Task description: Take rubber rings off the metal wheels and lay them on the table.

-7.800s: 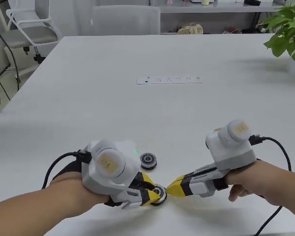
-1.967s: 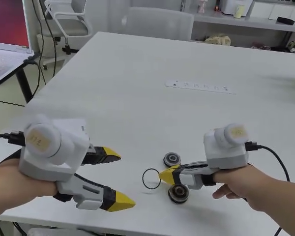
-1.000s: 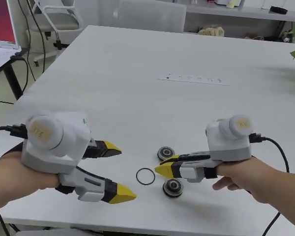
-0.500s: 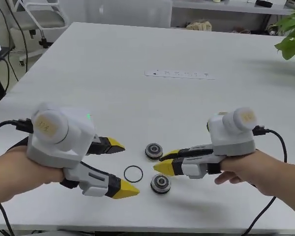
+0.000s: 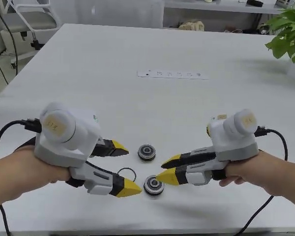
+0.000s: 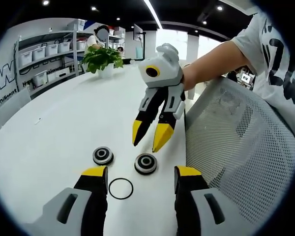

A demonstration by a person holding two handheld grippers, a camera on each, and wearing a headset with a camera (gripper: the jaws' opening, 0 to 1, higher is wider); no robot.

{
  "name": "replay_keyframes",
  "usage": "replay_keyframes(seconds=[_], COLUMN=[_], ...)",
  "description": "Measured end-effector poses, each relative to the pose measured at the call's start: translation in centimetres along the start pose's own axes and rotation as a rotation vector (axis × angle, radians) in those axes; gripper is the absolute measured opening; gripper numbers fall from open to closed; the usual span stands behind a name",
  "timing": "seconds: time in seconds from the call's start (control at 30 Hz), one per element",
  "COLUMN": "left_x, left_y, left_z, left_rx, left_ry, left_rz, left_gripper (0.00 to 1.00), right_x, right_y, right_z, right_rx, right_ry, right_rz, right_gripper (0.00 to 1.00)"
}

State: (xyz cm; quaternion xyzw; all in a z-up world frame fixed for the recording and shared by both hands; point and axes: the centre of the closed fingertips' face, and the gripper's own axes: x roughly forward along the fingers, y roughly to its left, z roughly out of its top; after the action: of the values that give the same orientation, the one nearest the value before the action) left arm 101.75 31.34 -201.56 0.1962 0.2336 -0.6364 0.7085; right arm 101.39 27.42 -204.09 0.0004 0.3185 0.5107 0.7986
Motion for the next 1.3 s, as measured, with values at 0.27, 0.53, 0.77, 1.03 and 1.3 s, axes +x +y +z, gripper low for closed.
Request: replay_keyframes(seconds=[0.27, 0.53, 0.77, 1.03, 1.3], left_x=[1.1, 2.2, 3.1, 4.1, 4.8], left_y=[-0.1, -0.4, -0.5, -0.7, -1.1], left_z=[0.0, -0.4, -0.7, -1.1, -1.3], left_rx=[-0.003, -0.001, 0.001, -0.019, -0.010], left_ry=[0.008, 0.029, 0.051, 0.066, 0.081], left_rz=[-0.021, -0.043, -0.057, -0.074, -0.086], left_gripper=[0.45, 0.40, 0.35, 0.29, 0.23], right_x=[0.1, 0.4, 0.8, 1.2, 1.3], right_y=[0.2, 0.0, -0.1, -0.2, -0.6], right_z=[-1.5, -3.0, -3.3, -3.6, -3.8], right_rx=[-0.062, -0.119, -0.156, -0.184, -0.174], right_ry=[0.059, 0.108, 0.122, 0.129, 0.125], right_rz=[0.006, 0.001, -0.001, -0.002, -0.006], right_gripper=[0.25, 0.27, 0.26, 0.25, 0.24])
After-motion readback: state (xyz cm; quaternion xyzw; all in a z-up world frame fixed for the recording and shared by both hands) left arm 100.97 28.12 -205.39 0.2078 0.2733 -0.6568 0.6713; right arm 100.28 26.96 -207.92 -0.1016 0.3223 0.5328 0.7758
